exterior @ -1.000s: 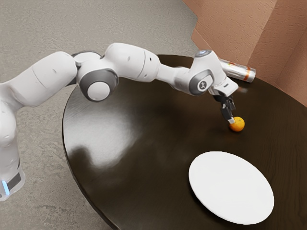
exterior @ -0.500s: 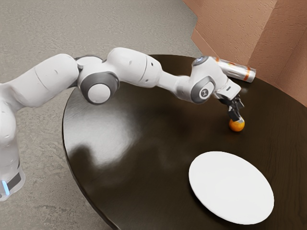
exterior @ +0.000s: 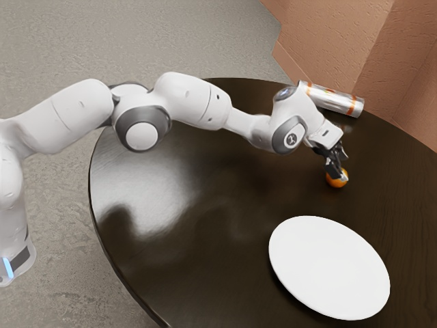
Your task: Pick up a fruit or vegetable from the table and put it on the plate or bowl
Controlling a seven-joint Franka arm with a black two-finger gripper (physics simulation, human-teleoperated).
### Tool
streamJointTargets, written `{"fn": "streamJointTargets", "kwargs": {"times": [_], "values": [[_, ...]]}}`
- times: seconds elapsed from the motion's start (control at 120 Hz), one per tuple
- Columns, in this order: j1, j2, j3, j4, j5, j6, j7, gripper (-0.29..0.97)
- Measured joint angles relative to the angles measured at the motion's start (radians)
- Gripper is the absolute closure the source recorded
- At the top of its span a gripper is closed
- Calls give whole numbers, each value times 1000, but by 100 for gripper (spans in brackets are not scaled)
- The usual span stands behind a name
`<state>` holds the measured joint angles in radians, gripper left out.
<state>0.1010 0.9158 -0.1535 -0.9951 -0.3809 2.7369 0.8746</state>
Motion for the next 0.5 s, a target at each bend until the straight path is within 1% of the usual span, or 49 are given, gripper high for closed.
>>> {"fn": "streamJointTargets", "kwargs": {"times": [0.5], "values": [[6,28,-8,1,-6,2,-5,2]]}}
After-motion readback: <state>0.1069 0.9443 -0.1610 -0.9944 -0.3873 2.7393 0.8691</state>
